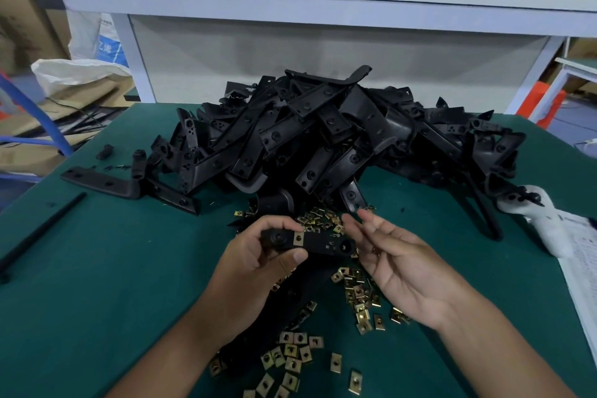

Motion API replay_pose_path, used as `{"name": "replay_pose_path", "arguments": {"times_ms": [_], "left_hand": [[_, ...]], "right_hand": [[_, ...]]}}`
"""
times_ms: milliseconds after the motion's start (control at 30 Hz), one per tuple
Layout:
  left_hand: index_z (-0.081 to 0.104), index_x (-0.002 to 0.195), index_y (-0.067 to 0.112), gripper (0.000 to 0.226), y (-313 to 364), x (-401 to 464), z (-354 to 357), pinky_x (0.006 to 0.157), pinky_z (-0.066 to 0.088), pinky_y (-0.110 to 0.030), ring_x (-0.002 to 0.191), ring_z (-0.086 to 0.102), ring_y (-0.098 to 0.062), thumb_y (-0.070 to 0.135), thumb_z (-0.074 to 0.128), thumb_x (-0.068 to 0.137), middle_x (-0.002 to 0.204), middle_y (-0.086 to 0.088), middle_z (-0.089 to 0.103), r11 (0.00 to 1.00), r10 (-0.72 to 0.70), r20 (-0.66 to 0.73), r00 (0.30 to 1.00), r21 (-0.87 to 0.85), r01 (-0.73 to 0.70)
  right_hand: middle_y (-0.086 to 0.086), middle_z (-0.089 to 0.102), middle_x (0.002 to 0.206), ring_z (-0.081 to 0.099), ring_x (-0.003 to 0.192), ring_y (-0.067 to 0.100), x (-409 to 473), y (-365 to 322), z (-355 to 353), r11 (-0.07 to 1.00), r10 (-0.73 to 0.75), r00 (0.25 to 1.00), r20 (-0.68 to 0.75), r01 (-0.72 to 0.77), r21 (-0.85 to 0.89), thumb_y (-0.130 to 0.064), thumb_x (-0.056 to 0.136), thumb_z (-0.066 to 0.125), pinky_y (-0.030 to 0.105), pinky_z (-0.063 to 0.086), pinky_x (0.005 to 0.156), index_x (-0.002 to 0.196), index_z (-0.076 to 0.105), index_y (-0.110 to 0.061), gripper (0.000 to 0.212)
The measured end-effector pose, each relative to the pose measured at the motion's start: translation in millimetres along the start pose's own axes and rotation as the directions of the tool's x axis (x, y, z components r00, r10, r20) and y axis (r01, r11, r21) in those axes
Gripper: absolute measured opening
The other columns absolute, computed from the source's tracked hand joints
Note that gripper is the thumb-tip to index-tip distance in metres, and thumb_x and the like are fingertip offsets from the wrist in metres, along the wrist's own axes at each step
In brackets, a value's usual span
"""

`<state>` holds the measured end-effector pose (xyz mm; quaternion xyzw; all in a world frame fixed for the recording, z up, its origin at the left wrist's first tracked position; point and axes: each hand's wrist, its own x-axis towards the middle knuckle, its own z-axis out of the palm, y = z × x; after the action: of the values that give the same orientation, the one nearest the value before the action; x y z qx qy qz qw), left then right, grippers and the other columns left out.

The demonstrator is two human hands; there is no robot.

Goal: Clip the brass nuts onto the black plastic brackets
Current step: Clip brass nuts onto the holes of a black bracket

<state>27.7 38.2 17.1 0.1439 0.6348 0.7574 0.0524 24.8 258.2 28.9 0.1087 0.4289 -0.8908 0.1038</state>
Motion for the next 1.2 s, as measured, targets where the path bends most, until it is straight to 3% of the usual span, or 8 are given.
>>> {"name": "replay_pose_path", "arguments": {"times_ms": [133,267,367,500,600,767,900,1200], "left_hand": [[0.072,0.095,0.032,0.022,-0.3,-0.7,0.5,0.076,0.054,-0.019,0.084,0.069,-0.007,0.017,0.08,0.081,0.088,0.006,0.073,1.0,-0.009,0.012,1.0,0.017,0.009],[0.069,0.104,0.03,0.024,0.6,-1.4,-1.8,0.079,0.057,-0.023,0.086,0.067,-0.013,0.025,0.08,0.084,0.091,-0.006,0.071,0.999,-0.024,-0.048,0.999,-0.025,0.023],[0.066,0.111,0.026,0.033,2.0,-1.7,-0.8,0.075,0.057,-0.022,0.086,0.069,-0.012,0.024,0.075,0.079,0.093,-0.005,0.072,0.992,-0.044,-0.07,0.997,-0.124,0.035],[0.065,0.114,0.032,0.04,1.8,-2.9,-1.3,0.081,0.06,-0.037,0.089,0.068,-0.021,0.032,0.083,0.079,0.103,-0.012,0.071,0.996,-0.057,-0.077,0.995,-0.077,0.051],[0.066,0.112,0.032,0.04,2.6,-3.9,-1.1,0.07,0.059,-0.028,0.08,0.068,-0.018,0.035,0.081,0.075,0.096,-0.003,0.072,0.998,-0.037,-0.036,0.999,-0.052,0.035],[0.067,0.098,0.028,0.035,1.2,-4.6,1.5,0.066,0.056,-0.02,0.076,0.069,-0.01,0.032,0.085,0.068,0.087,0.004,0.072,0.998,0.029,-0.018,0.999,0.05,-0.028],[0.065,0.091,0.027,0.046,1.5,-4.5,2.4,0.062,0.061,-0.03,0.078,0.074,-0.022,0.038,0.095,0.057,0.09,-0.007,0.074,0.998,0.047,-0.059,0.997,0.055,-0.044],[0.064,0.088,0.028,0.039,0.7,-4.9,5.4,0.065,0.061,-0.031,0.079,0.073,-0.024,0.032,0.09,0.059,0.09,-0.01,0.073,0.992,0.083,-0.085,0.993,0.098,-0.074]], "right_hand": [[0.006,0.075,0.089,0.057,0.054,0.004,-1.5,-1.3,2.3,0.999,0.013,1.0,-0.006,-0.013,-0.049,-0.022,0.084,0.066,0.014,0.04,0.039,0.113,0.058,-0.006,0.034],[-0.003,0.048,0.056,0.035,0.043,0.004,-4.8,-2.4,3.9,0.996,0.029,0.999,0.038,-0.025,-0.088,-0.035,0.08,0.071,0.016,0.034,0.038,0.086,0.053,-0.015,0.027],[-0.002,0.052,0.064,0.04,0.05,0.005,-6.9,-2.5,5.0,0.992,0.001,0.998,0.059,0.007,-0.128,-0.03,0.082,0.069,0.016,0.036,0.041,0.086,0.068,-0.013,0.017],[0.004,0.071,0.093,0.052,0.062,0.006,-8.5,-0.9,5.8,0.974,-0.039,0.995,0.094,0.059,-0.219,-0.017,0.085,0.065,0.015,0.039,0.046,0.106,0.068,-0.01,0.022],[0.006,0.074,0.101,0.052,0.064,0.006,-9.0,-0.9,5.5,0.963,-0.042,0.995,0.091,0.065,-0.26,-0.02,0.087,0.065,0.018,0.037,0.05,0.1,0.069,-0.015,0.015],[0.005,0.071,0.091,0.05,0.061,0.006,-8.3,-0.1,4.9,0.97,-0.03,0.997,0.065,0.045,-0.239,-0.025,0.087,0.063,0.018,0.037,0.048,0.088,0.066,-0.015,0.01],[-0.002,0.066,0.083,0.051,0.064,0.005,-8.1,0.3,4.4,0.959,-0.042,0.997,0.072,0.06,-0.276,-0.023,0.085,0.066,0.018,0.038,0.05,0.107,0.076,-0.015,0.025],[0.009,0.076,0.108,0.056,0.066,0.005,-8.2,0.9,4.5,0.953,-0.04,0.995,0.096,0.067,-0.295,-0.022,0.082,0.068,0.016,0.038,0.048,0.104,0.069,-0.015,0.023]]}}
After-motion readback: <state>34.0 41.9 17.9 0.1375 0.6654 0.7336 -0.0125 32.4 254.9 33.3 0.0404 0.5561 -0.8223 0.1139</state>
